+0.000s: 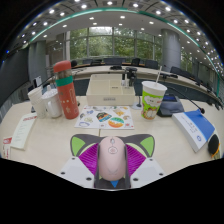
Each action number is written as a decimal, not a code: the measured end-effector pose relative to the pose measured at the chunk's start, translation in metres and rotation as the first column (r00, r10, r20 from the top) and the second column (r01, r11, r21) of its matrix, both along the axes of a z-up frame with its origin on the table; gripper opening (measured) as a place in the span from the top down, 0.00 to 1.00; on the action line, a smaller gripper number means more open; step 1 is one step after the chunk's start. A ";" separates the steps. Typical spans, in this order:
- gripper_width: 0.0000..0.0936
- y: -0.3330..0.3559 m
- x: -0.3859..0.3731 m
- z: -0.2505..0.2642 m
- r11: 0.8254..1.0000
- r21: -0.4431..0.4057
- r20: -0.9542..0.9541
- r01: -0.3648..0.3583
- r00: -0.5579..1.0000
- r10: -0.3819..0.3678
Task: Arrange mouse
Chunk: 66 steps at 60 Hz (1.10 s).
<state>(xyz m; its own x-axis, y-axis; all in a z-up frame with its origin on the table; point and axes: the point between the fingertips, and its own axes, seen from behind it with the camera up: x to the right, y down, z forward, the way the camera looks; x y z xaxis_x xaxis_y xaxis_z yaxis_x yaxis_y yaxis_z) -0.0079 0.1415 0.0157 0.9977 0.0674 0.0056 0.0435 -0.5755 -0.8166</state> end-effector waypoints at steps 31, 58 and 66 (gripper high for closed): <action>0.09 -0.094 0.002 0.071 0.998 -0.032 0.044 0.060 0.997 -0.058; 0.08 -0.350 -0.033 0.184 0.987 -0.001 0.094 0.163 0.982 -0.162; 0.08 -0.394 -0.043 0.197 0.986 0.011 0.097 0.169 0.981 -0.169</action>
